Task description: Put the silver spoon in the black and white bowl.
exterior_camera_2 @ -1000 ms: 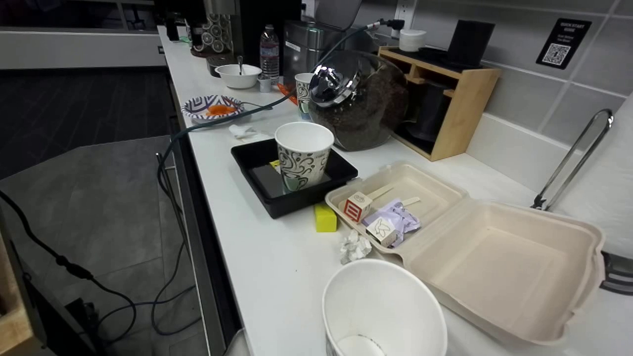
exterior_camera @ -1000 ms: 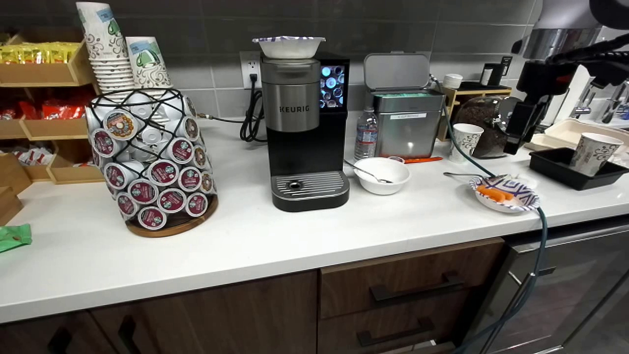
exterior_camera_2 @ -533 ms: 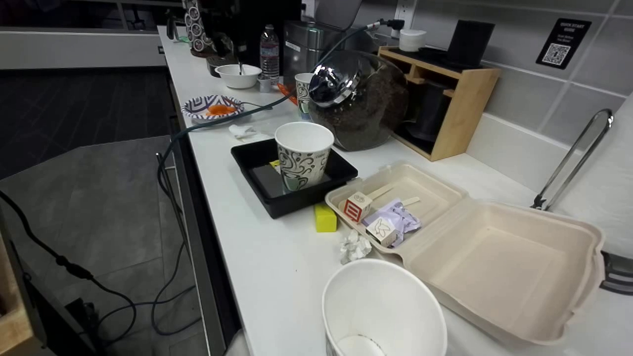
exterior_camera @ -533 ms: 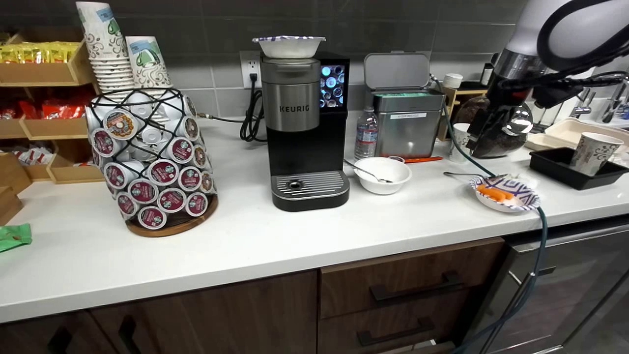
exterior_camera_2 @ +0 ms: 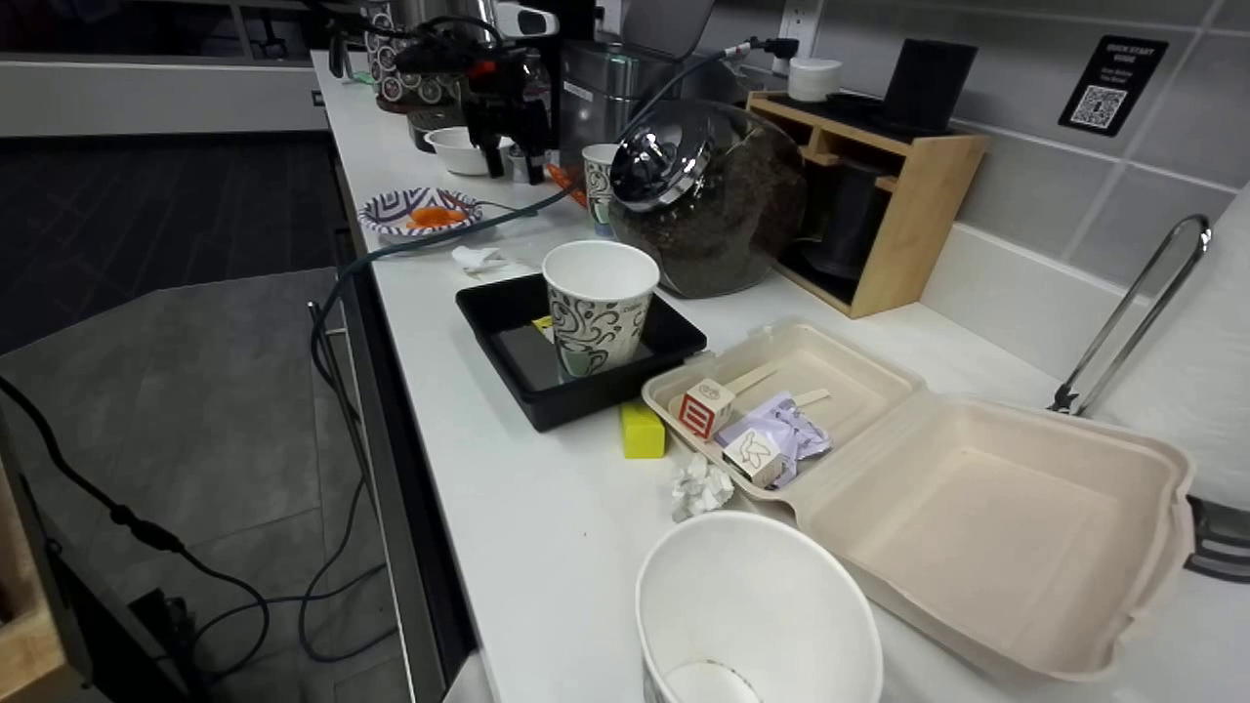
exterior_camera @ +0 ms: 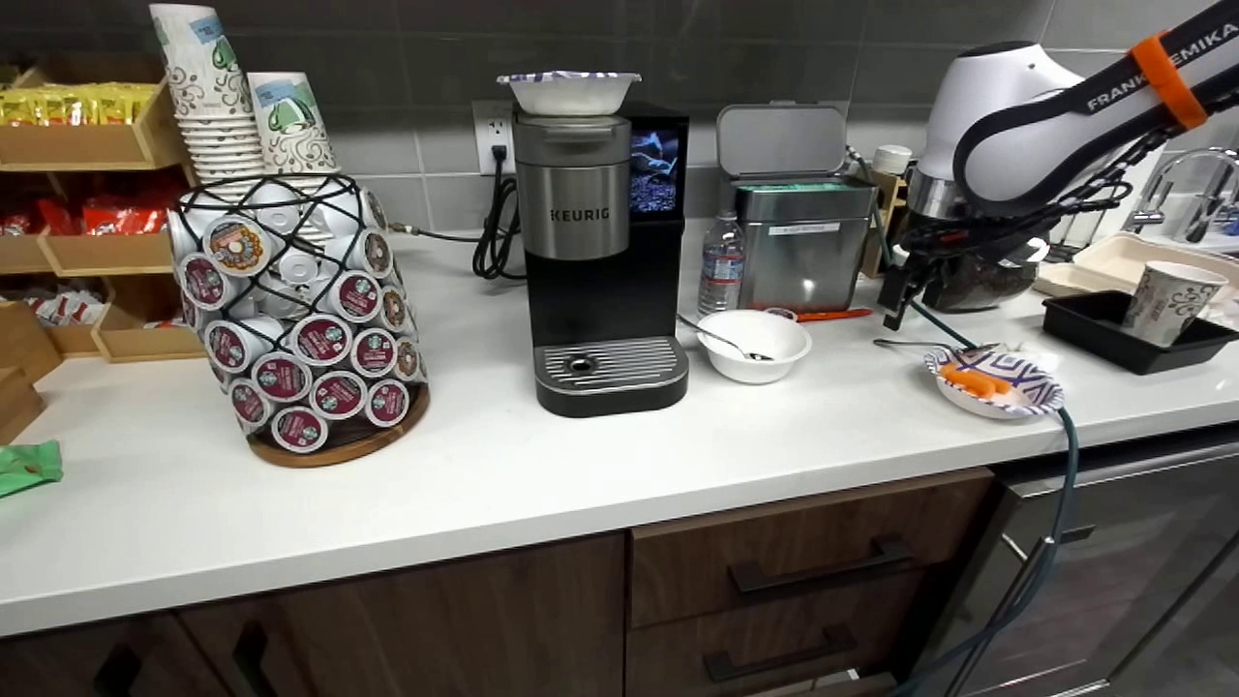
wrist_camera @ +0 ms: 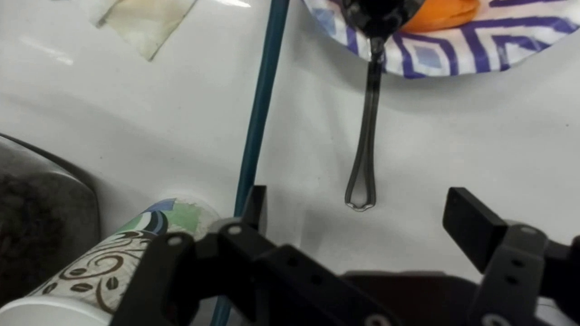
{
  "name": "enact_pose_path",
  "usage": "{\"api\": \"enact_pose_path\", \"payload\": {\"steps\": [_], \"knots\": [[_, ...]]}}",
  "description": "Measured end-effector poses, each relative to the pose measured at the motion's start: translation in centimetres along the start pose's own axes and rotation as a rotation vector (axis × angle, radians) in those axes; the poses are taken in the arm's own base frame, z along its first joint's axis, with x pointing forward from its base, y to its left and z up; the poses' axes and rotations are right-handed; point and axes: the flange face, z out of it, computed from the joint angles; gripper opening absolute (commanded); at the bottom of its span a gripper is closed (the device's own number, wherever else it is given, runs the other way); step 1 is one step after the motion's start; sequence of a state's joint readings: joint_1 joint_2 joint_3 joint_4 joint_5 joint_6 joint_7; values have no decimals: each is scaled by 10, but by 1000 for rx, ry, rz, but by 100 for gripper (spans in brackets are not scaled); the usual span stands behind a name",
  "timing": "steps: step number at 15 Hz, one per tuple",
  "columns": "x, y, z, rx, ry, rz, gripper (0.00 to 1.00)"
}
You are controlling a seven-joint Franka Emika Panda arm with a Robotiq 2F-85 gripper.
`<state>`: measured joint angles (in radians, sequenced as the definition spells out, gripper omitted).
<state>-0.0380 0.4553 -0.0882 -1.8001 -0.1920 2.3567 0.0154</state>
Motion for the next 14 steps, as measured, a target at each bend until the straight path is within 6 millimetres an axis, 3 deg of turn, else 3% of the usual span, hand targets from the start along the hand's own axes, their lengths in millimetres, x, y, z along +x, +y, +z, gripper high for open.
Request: {"api": "enact_pose_path", "payload": {"steps": [4, 9, 14], "knots": [[3, 0, 2, -1, -1, -5, 100], [-1, 0, 26, 48, -36, -65, 90], [4, 5, 39, 90, -41, -96, 50]]}}
